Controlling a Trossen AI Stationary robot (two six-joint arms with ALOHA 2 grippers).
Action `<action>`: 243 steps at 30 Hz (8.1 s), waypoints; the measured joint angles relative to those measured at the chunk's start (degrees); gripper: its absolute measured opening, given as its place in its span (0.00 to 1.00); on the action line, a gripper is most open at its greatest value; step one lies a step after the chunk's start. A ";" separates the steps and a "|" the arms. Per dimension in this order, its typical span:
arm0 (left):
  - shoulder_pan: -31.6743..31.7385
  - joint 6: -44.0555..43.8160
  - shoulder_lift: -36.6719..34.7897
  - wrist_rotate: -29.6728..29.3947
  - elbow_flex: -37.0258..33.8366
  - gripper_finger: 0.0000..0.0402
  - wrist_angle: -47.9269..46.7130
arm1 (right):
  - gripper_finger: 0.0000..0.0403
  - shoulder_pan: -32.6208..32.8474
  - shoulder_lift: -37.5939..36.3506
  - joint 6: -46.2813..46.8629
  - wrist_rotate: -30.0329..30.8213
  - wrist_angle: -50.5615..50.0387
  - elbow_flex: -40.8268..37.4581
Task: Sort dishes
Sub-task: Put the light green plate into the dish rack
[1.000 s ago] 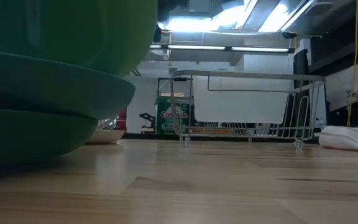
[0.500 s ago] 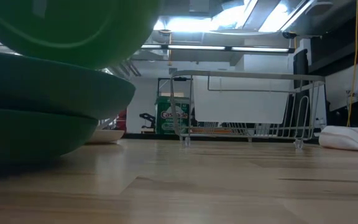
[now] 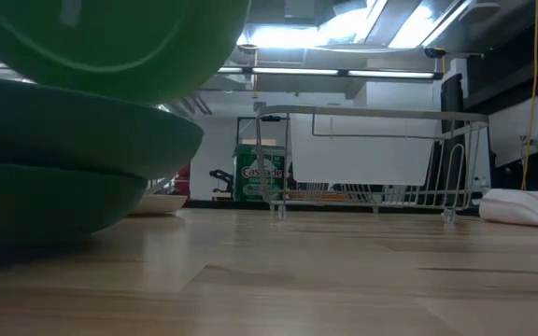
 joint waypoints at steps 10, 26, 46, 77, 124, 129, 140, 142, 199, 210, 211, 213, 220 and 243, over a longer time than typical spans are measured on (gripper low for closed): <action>0.00 -7.28 0.00 -0.05 0.00 0.00 -0.02 | 0.18 -0.02 0.02 -0.19 -3.48 0.43 0.00; 0.00 -7.01 0.00 -1.32 0.00 0.00 -0.05 | 0.25 -0.04 0.46 4.67 -1.56 4.56 -0.09; 0.00 -6.65 0.00 -1.80 -0.02 0.00 -0.15 | 0.52 0.38 1.14 1.81 1.11 5.09 -0.07; 0.02 5.20 -0.02 -3.56 -0.02 0.01 2.38 | 0.15 2.43 4.94 -7.54 -8.14 4.54 -0.09; 16.74 22.76 -6.24 -36.68 0.03 0.32 11.58 | 0.04 -40.85 -9.13 -35.39 -48.02 -11.70 -0.18; 22.12 22.98 -5.88 -36.44 -0.11 0.32 11.44 | 0.04 -52.33 -9.37 -36.56 -40.16 -11.26 0.11; 26.41 21.83 -5.91 -37.59 -0.09 0.32 11.58 | 0.04 -69.28 -9.03 -37.69 -56.52 -11.86 -0.02; 26.69 21.29 -5.94 -37.63 -0.08 0.32 11.63 | 0.04 -70.93 -8.93 -37.74 -61.18 -11.94 -0.02; 36.98 13.65 -1.12 -37.64 -0.11 0.32 12.66 | 0.04 -71.83 6.10 -33.68 -69.83 -35.68 -0.11; 64.29 11.99 8.82 -1.39 -0.13 0.32 31.90 | 0.04 -71.25 6.10 -33.68 -69.37 -35.88 -0.09; 66.83 11.42 10.20 2.22 -0.13 0.32 33.47 | 0.04 -71.25 6.10 -33.68 -69.36 -35.88 -0.09; 71.57 10.51 13.36 9.09 -0.13 0.32 37.36 | 0.04 -71.25 6.10 -33.68 -69.35 -35.86 -0.09; 85.72 6.11 25.92 27.30 1.03 0.32 50.26 | 0.04 -71.25 6.10 -33.68 -69.67 -35.92 -0.09; 102.60 9.21 44.44 60.52 14.60 0.32 52.07 | 0.04 -63.97 6.08 -35.43 -70.62 -37.36 -0.09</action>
